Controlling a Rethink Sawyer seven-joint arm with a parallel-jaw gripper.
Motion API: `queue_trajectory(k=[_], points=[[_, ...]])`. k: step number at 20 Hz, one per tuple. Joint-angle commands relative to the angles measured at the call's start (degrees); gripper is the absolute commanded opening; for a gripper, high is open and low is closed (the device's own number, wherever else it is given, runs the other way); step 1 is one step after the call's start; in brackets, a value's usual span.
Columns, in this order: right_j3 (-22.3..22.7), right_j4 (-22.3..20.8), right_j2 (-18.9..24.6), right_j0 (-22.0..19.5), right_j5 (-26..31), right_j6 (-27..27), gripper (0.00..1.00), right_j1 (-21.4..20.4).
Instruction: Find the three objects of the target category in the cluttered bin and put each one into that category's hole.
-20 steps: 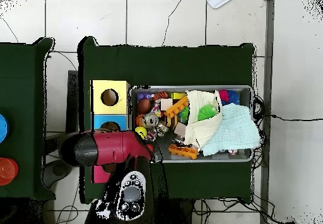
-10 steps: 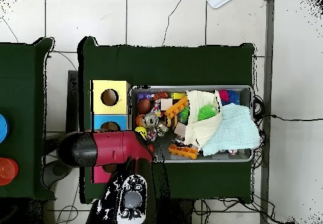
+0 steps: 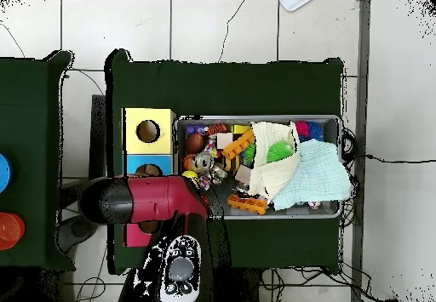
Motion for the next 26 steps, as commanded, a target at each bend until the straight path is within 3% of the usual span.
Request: queue_trajectory(k=[1, 5, 9, 15, 18, 21, 26], points=[[0.64, 0.81, 0.41, -1.80, 11.73, 8.13, 0.00, -3.75], [-2.04, 0.55, -0.39, -1.68, 26.69, 7.32, 0.00, -9.70], [-4.34, -0.06, 0.14, -2.51, 31.57, 6.78, 0.00, -11.45], [-1.86, -0.01, 0.92, -3.85, 31.19, 6.11, 0.00, -13.15], [5.31, 0.42, 0.50, -3.64, 27.76, 5.59, 0.00, -15.16], [13.91, 3.48, 0.25, -2.87, 24.19, 6.05, 0.00, -18.03], [20.67, 4.14, 0.67, -2.09, 17.25, 6.29, 0.00, -18.41]])
